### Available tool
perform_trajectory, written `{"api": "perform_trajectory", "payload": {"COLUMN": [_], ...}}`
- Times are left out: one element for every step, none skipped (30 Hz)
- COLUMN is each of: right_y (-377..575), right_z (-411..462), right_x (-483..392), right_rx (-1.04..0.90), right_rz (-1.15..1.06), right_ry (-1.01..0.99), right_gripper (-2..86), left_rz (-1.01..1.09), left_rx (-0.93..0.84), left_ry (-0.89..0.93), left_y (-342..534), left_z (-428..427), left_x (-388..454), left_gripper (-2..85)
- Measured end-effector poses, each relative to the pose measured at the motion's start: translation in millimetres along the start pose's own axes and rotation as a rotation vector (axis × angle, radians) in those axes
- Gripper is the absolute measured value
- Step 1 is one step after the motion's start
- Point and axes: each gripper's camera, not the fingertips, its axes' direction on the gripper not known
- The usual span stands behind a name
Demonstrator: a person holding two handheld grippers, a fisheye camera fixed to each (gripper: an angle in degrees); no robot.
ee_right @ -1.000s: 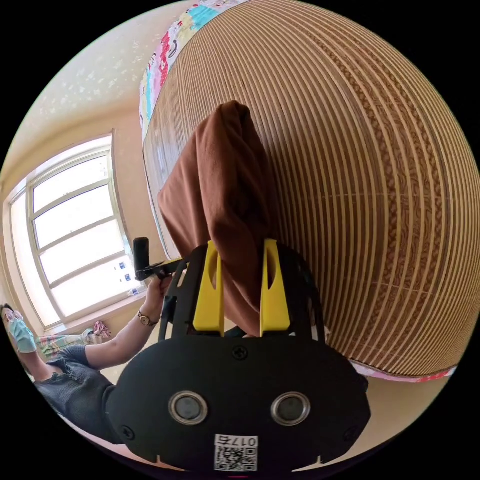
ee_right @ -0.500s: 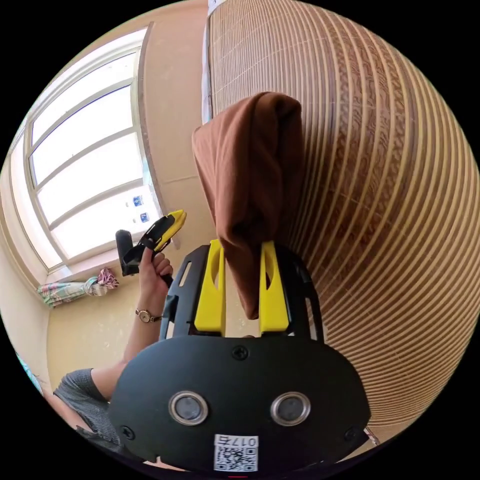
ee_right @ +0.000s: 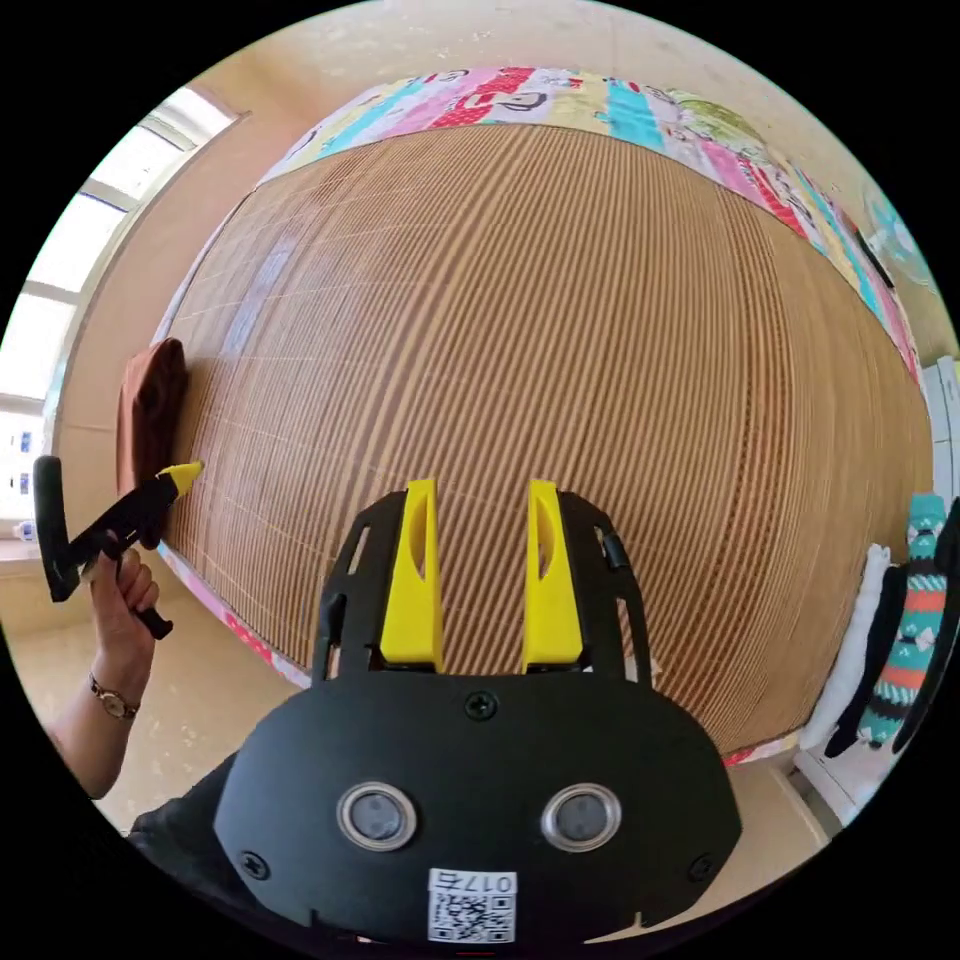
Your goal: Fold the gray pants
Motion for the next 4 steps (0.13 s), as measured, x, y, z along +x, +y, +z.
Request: {"api": "perform_trajectory", "payload": {"right_y": [16.7, 24.5, 39.8, 53.5], "right_z": [1.6, 2.9, 6.7, 12.5], "right_x": [19.2, 27.5, 42.0, 55.6], "right_rx": [0.028, 0.042, 0.070, 0.087], "right_rz": [0.044, 0.069, 0.122, 0.191], "right_ry": [0.085, 0.119, 0.171, 0.203], "right_gripper": [14.0, 14.2, 14.6, 15.1], "left_rz": [0.031, 0.070, 0.082, 0.086], "left_rx": [0.000, 0.004, 0.000, -0.002], "left_ry": [-0.021, -0.061, -0.078, -0.076], "left_y": [0.6, 1.7, 1.8, 2.1], "left_z": [13.1, 36.9, 59.2, 69.3], "left_x": [10.9, 27.7, 38.2, 41.6], "left_gripper": [19.5, 20.4, 21.0, 21.8]}}
